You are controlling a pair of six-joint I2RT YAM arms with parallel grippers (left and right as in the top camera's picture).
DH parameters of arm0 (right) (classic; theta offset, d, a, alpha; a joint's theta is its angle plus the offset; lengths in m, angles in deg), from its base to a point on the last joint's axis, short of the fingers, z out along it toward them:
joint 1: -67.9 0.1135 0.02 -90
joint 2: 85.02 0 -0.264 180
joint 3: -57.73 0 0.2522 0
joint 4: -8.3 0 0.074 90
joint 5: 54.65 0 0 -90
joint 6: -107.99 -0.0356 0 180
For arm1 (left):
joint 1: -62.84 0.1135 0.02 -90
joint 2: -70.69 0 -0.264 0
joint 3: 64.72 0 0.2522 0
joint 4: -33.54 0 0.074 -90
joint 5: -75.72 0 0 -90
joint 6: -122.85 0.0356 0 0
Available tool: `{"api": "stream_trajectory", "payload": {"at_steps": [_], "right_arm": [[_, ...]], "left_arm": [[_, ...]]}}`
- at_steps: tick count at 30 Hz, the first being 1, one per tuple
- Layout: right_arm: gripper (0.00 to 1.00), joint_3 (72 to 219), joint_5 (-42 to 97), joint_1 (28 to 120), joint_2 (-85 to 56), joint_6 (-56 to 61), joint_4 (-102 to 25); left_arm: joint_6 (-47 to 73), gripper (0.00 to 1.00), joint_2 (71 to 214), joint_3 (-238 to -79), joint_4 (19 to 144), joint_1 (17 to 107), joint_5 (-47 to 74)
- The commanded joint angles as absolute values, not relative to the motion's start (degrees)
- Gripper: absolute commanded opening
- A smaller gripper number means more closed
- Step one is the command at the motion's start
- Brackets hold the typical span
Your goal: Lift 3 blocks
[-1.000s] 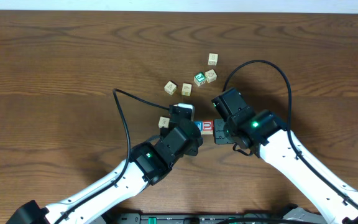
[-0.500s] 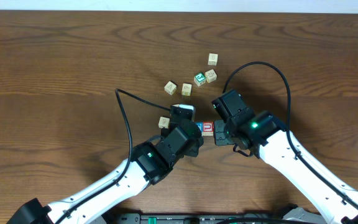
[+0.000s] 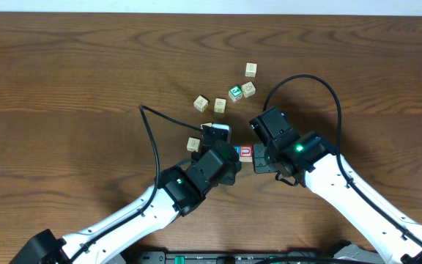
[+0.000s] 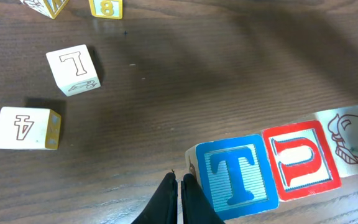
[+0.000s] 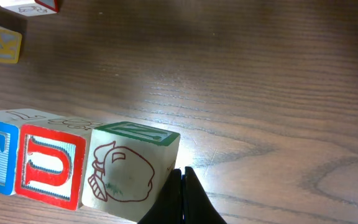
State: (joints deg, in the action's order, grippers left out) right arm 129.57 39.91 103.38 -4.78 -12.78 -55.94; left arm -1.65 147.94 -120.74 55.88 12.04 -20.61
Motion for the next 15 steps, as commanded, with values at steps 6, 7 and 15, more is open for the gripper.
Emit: {"api": "stream_trajectory", "payload": {"at_steps": [6,7,15], "right_arm": [[0.01,130.6,26.1,106.8,-4.1,-11.6,-53.0],[0.01,130.6,26.1,106.8,-4.1,-11.6,-53.0],[0.01,130.2,26.5,106.8,-3.9,-11.5,-52.9]], "left_arm": [[-1.3,0.07,148.8,-124.7,52.4,8.1,-8.9],[-1.3,0.07,149.2,-124.7,52.4,8.1,-8.9],[-1.7,0.07,150.8,-124.7,52.2,8.1,-8.7]]}}
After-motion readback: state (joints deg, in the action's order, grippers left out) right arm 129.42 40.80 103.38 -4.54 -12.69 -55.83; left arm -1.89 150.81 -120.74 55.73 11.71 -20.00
